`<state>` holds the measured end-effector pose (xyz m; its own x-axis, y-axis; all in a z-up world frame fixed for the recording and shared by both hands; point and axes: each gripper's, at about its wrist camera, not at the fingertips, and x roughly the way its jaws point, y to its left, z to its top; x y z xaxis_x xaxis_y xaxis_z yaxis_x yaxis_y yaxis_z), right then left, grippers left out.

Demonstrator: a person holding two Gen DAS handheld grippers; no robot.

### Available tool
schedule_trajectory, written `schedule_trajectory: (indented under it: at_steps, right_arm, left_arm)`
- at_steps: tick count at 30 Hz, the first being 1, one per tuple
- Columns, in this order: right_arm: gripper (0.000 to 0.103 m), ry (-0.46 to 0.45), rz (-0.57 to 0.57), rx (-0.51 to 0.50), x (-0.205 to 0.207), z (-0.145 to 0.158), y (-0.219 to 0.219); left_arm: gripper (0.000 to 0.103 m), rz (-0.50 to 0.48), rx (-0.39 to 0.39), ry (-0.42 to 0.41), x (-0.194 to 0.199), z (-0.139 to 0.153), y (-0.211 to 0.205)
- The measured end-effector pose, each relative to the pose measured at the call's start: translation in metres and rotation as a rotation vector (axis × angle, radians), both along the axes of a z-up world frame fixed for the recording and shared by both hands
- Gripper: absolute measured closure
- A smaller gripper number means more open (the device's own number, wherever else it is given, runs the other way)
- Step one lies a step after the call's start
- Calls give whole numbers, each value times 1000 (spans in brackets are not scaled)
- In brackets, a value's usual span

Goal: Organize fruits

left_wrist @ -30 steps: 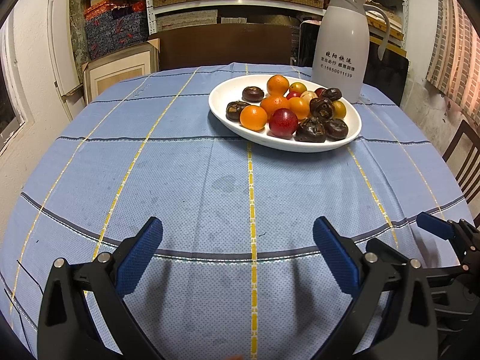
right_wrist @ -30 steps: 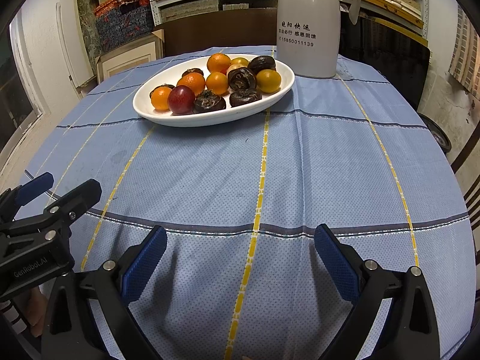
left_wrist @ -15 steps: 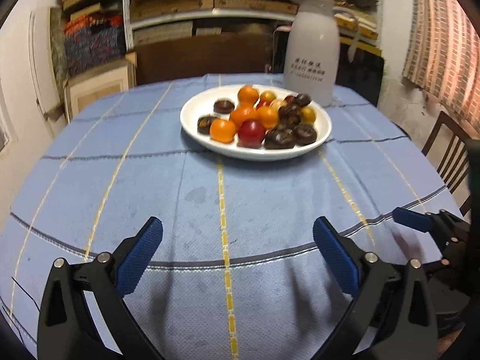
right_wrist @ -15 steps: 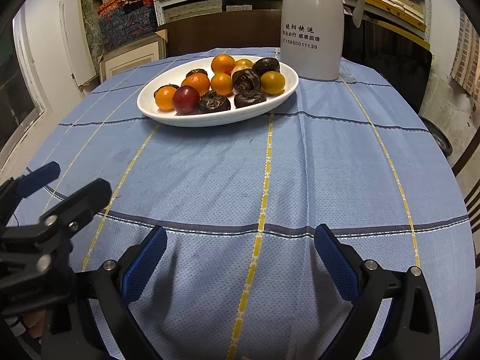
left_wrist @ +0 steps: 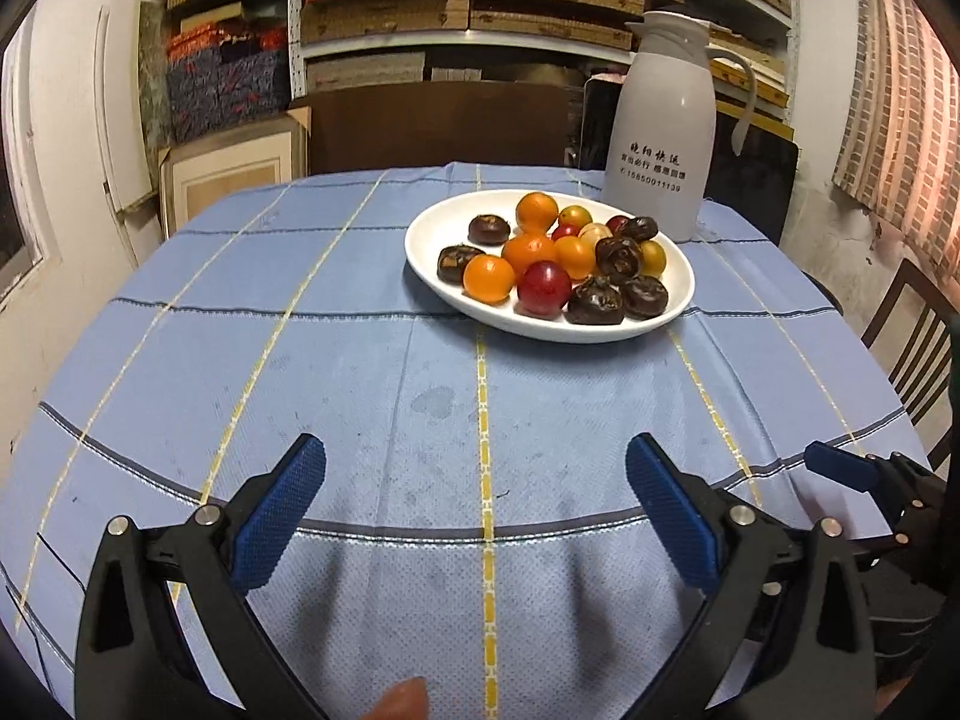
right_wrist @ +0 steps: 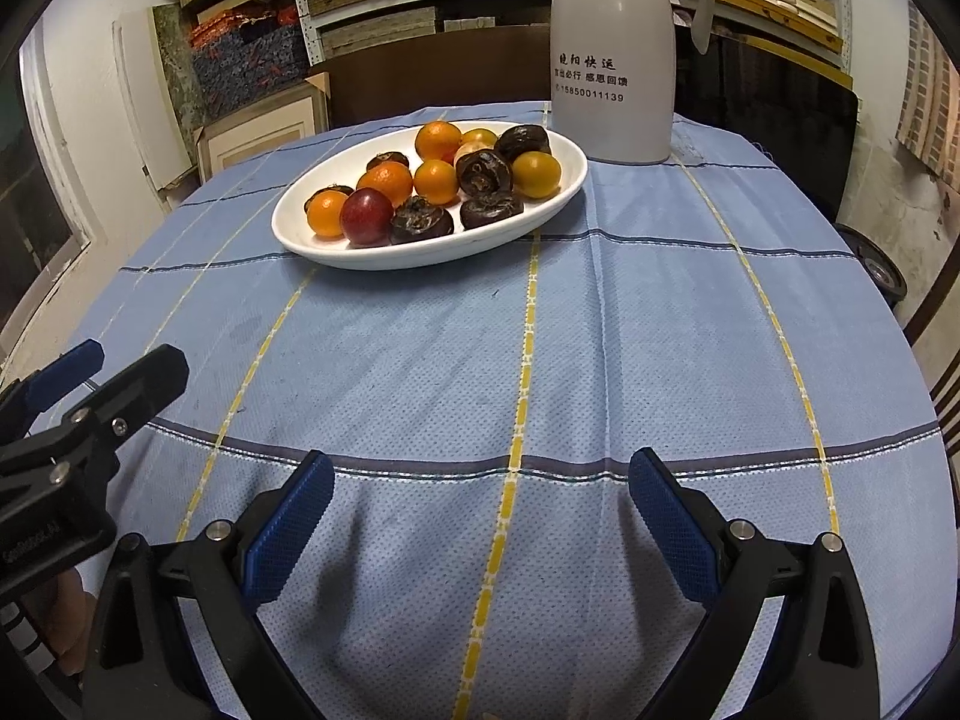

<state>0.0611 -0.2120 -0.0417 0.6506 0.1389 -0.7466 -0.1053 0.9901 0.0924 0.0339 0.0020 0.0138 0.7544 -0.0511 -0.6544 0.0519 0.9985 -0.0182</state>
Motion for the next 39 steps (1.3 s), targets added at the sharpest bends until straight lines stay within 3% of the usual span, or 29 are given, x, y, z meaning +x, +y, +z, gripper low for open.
schedule_trajectory:
  at_steps: [39]
  right_arm:
    - [4,9,-2,0,2,-2,-1]
  left_arm:
    - [4,10,23,29,3,-6,-3]
